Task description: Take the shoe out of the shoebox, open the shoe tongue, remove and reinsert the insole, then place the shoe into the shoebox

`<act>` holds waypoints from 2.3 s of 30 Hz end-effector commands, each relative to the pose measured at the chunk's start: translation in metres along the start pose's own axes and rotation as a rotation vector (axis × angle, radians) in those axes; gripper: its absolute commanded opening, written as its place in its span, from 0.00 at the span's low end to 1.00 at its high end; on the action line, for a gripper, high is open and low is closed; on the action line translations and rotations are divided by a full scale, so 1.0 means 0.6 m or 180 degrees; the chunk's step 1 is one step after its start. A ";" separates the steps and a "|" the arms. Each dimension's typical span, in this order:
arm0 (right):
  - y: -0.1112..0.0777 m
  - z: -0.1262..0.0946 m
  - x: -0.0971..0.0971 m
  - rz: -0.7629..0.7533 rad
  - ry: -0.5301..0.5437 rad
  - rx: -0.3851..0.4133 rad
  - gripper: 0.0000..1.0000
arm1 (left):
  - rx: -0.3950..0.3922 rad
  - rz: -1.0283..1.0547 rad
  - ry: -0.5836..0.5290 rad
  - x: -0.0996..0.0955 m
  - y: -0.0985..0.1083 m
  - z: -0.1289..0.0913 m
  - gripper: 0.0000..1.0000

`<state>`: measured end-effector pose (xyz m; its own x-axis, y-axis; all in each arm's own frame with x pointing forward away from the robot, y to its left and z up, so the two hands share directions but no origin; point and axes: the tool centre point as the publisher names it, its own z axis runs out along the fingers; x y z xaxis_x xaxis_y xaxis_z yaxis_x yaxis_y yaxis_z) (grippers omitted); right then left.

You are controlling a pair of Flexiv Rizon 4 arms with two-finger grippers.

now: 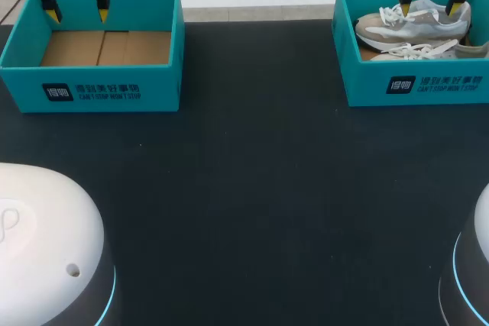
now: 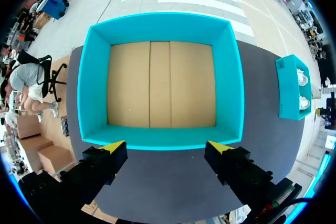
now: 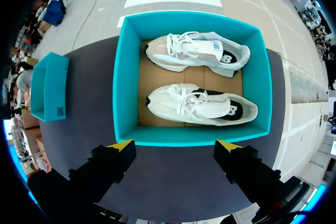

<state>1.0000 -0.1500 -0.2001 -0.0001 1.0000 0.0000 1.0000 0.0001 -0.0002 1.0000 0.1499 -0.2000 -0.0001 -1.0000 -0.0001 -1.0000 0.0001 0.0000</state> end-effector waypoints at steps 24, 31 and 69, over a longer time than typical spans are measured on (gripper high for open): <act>-0.001 -0.001 -0.012 0.0033 -0.0015 -0.0031 1.00 | 0.0000 0.0000 0.0000 0.000 0.000 0.000 1.00; -0.025 -0.006 -0.102 0.0113 -0.0126 -0.0270 1.00 | 0.0000 0.0000 0.0000 0.000 0.000 0.000 1.00; 0.018 0.095 -0.285 0.0192 -0.0333 -0.0311 1.00 | 0.0000 0.0000 0.0000 0.000 0.000 0.000 1.00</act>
<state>0.9973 -0.3208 -0.2493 0.0524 0.9942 -0.0935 0.9906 -0.0399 0.1310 1.0000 0.1500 -0.2000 0.0000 -1.0000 -0.0001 -1.0000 0.0000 0.0000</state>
